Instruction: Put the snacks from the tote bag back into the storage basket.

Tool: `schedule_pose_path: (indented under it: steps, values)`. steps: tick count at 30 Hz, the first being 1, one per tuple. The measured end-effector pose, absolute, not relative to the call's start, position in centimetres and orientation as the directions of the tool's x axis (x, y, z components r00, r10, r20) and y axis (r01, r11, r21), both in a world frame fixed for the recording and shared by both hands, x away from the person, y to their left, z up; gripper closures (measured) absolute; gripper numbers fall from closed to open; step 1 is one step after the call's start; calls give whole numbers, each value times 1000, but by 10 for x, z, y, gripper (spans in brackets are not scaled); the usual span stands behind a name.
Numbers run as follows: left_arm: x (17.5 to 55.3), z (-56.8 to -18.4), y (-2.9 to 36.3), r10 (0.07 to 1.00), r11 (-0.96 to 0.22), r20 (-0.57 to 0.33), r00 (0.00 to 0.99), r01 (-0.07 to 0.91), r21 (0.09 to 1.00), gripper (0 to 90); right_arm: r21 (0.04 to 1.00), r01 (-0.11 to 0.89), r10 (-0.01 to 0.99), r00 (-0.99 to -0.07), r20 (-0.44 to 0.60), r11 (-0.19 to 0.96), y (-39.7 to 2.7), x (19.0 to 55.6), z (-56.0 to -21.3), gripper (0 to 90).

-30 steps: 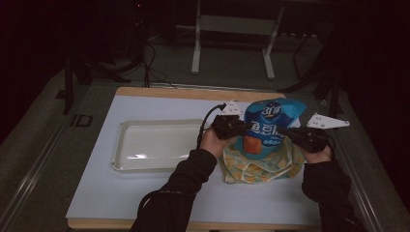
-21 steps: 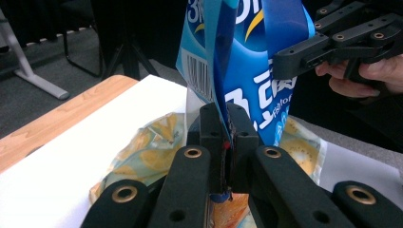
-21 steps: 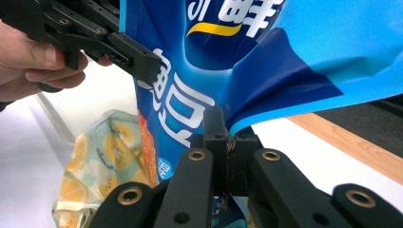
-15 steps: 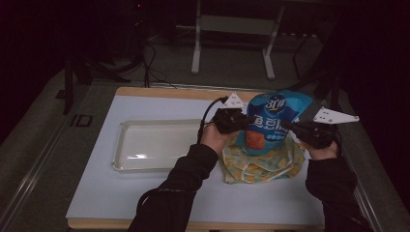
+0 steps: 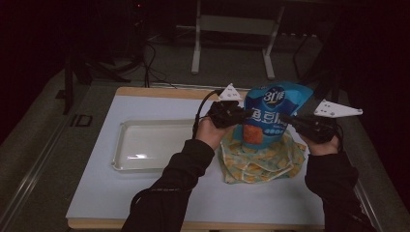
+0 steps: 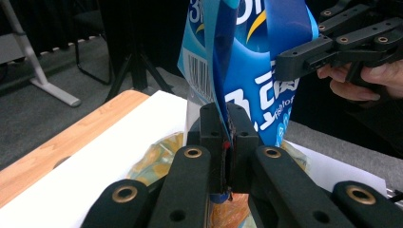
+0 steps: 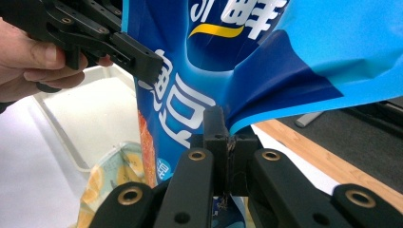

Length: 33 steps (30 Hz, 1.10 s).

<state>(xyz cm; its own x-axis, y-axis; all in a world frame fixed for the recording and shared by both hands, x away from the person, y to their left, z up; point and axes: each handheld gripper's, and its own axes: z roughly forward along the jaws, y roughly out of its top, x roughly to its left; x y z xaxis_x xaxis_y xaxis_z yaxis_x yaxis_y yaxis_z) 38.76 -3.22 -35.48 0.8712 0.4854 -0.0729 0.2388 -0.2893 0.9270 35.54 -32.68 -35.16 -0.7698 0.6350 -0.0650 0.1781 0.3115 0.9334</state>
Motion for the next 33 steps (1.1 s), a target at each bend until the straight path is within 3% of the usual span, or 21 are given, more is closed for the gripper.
schedule_pose_path:
  steps: [33]
  values:
    - [372, -329, 44, 550, -254, -70, 833, 246, 935, 888, 935, 119, 568, -817, -100, 335, -254, 362, -322, 894]
